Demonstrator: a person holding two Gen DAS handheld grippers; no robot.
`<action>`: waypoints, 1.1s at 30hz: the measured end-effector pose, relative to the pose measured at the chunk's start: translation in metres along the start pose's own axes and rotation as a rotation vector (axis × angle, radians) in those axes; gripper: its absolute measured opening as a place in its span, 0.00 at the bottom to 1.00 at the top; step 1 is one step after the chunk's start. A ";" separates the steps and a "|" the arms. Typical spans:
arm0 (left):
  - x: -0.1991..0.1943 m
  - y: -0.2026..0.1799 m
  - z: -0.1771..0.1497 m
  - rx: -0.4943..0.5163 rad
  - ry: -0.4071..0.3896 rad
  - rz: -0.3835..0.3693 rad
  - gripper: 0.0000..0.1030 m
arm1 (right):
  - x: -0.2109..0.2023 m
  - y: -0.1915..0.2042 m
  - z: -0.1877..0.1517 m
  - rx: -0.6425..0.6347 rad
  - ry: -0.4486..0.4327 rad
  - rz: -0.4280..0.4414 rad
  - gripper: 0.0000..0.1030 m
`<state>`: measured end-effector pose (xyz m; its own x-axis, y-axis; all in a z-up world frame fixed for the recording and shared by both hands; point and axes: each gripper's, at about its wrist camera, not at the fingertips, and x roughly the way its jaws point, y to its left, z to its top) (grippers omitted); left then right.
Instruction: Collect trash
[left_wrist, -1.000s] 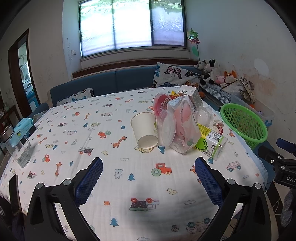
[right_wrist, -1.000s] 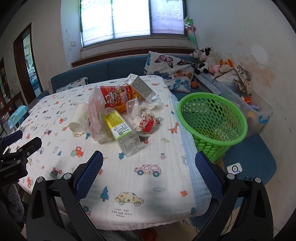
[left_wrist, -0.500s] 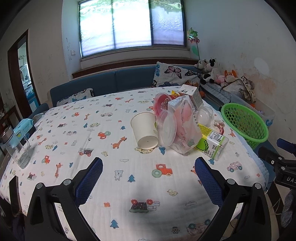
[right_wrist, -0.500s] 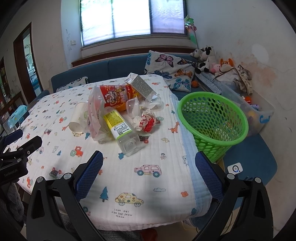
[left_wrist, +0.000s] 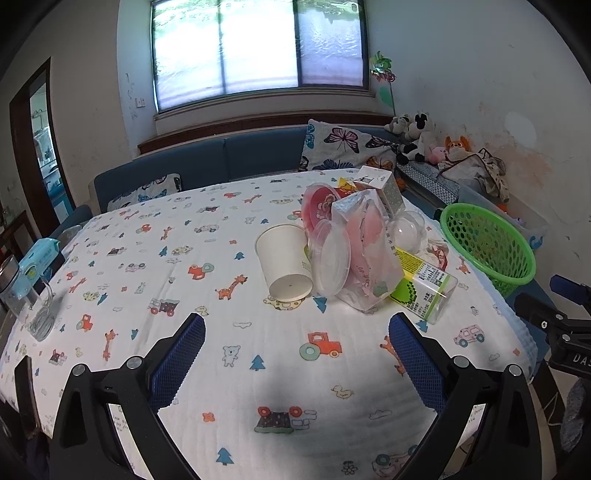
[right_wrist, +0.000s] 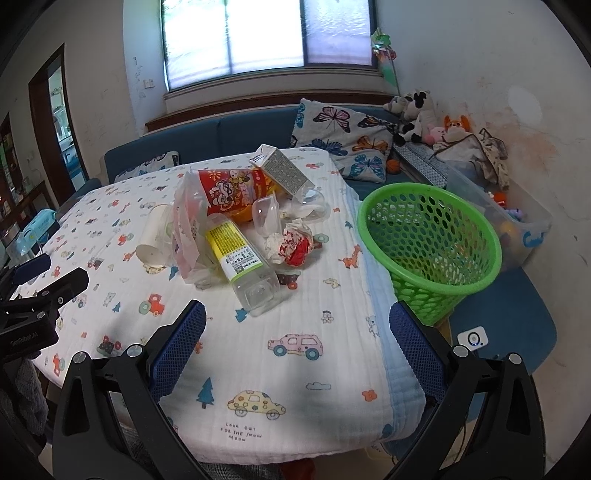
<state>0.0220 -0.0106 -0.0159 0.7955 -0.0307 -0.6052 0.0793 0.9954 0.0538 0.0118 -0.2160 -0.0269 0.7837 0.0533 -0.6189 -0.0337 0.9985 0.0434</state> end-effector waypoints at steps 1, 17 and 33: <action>0.001 0.001 0.001 -0.003 0.000 0.003 0.94 | 0.001 0.000 0.001 -0.001 0.000 0.005 0.96; 0.012 0.034 0.012 -0.033 0.006 0.054 0.94 | 0.027 0.025 0.027 -0.061 0.021 0.126 0.89; 0.027 0.069 0.013 -0.085 0.032 0.079 0.93 | 0.088 0.084 0.065 -0.166 0.077 0.238 0.68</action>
<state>0.0569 0.0559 -0.0181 0.7773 0.0502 -0.6272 -0.0354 0.9987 0.0361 0.1178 -0.1278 -0.0265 0.6926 0.2807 -0.6644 -0.3168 0.9459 0.0694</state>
